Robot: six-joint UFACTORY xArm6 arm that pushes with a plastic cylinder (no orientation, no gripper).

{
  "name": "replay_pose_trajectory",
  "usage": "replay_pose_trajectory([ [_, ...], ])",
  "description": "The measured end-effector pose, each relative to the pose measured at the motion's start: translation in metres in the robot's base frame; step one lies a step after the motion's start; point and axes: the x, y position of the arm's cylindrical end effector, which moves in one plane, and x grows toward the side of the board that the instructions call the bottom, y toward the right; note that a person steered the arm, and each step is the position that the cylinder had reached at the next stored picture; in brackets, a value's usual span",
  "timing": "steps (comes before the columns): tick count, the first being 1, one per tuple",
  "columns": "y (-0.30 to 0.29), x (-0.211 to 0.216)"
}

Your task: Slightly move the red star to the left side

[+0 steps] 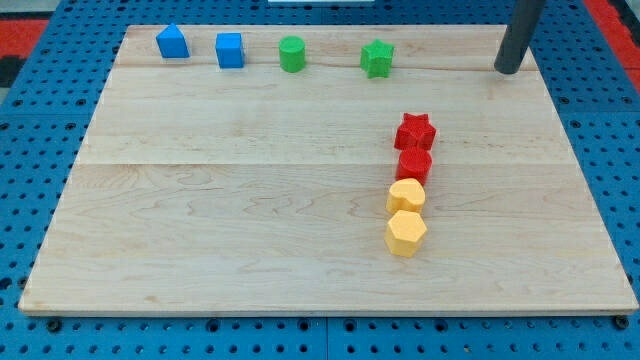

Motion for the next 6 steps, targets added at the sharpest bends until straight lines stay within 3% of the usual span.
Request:
replay_pose_trajectory([
  [2, -0.032, 0.088],
  [3, -0.028, 0.095],
  [4, -0.08, 0.108],
  [6, -0.109, 0.105],
])
